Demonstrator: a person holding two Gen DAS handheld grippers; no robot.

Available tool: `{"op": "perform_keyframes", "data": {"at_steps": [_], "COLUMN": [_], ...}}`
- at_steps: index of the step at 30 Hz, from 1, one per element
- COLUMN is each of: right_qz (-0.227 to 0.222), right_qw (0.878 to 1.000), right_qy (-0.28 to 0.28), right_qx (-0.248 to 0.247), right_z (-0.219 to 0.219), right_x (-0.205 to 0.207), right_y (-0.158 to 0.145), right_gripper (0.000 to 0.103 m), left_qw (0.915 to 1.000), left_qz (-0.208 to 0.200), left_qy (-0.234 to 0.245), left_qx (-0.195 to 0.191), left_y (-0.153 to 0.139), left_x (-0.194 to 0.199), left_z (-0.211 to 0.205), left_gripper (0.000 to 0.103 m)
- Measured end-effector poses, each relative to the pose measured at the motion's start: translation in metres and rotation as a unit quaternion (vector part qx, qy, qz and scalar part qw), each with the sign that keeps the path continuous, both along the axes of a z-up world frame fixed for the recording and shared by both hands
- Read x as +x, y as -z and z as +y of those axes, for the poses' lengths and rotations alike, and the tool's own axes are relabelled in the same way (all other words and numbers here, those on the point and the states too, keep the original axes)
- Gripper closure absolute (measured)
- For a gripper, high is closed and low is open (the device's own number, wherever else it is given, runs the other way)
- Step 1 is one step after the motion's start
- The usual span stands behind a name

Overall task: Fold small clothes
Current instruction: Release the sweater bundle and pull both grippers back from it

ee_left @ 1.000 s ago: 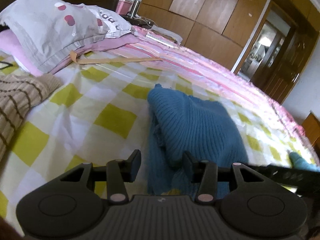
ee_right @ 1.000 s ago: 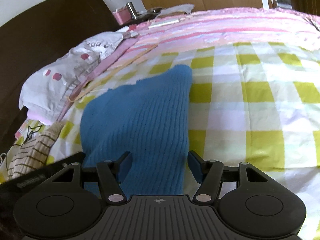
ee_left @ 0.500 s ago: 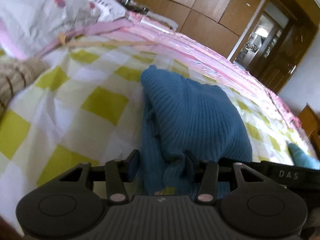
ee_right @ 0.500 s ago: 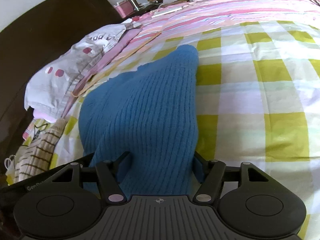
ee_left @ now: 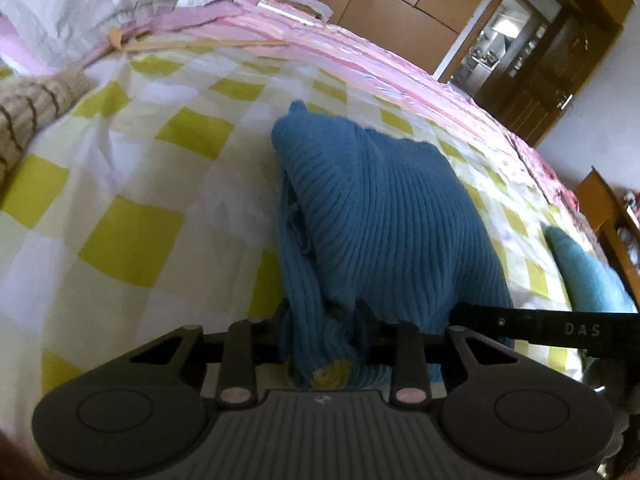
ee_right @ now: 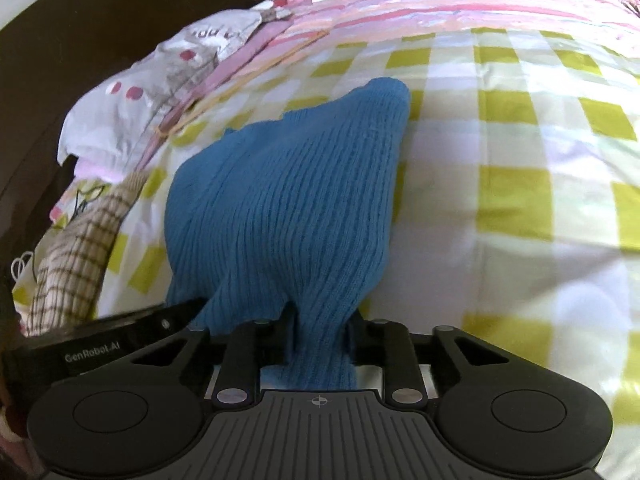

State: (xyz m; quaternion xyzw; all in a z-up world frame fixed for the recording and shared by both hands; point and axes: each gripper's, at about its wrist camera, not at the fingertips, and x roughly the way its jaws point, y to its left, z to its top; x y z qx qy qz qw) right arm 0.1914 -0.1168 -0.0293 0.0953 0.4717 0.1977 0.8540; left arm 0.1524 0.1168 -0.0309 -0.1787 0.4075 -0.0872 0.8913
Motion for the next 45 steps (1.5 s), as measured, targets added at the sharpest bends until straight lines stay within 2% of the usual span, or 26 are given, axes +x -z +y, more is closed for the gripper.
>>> {"op": "perform_keyframes", "data": {"at_steps": [4,6,8,10,15,18,24,29,40,43,45], "right_qz": [-0.041,-0.08,-0.115,-0.122,-0.109,-0.109,-0.123,-0.124,-0.108,-0.105,-0.102], "right_qw": [0.999,0.996,0.992,0.991,0.992,0.992,0.991,0.991,0.993,0.993,0.994], "right_qy": [0.007,0.015,0.019,0.017,0.008,0.009,0.019,0.023,0.036,0.04,0.041], "right_qx": [-0.024,-0.039,-0.049,-0.042,-0.057,-0.056,-0.053,-0.041,-0.031,-0.028,-0.029], "right_z": [-0.001,0.0,0.006,0.013,0.033,0.034,0.028,0.025,0.02,0.019,0.018], "right_x": [-0.016,-0.018,-0.013,-0.002,0.027,0.028,0.006,-0.019,-0.063,-0.075,-0.082], "right_y": [-0.022,-0.034,-0.043,-0.043,-0.023,-0.018,-0.034,-0.039,-0.027,-0.023,-0.019], "right_gripper": [0.075,0.075,0.075,0.076,0.076,0.076,0.076,0.076,0.073,0.073,0.07], "left_qw": [0.998,0.9953,0.9934,0.9936,0.9914,0.9915,0.9905,0.9899,0.9867,0.9852,0.984], "left_qz": [-0.051,-0.076,-0.086,-0.082,-0.045,-0.038,-0.047,-0.04,-0.033,-0.031,-0.031], "left_qy": [-0.009,-0.012,-0.019,-0.027,-0.055,-0.058,-0.057,-0.049,-0.029,-0.029,-0.029], "left_qx": [0.038,0.06,0.073,0.072,0.11,0.11,0.115,0.127,0.156,0.166,0.173], "left_y": [-0.028,-0.039,-0.042,-0.039,-0.02,-0.017,-0.03,-0.034,-0.027,-0.024,-0.024], "left_x": [-0.008,-0.001,0.013,0.029,0.056,0.056,0.036,0.014,-0.029,-0.039,-0.044], "left_z": [-0.004,-0.008,-0.011,-0.011,-0.007,-0.004,-0.01,-0.017,-0.043,-0.048,-0.051], "left_gripper": [0.066,0.066,0.066,0.066,0.064,0.063,0.064,0.062,0.048,0.043,0.036]}}
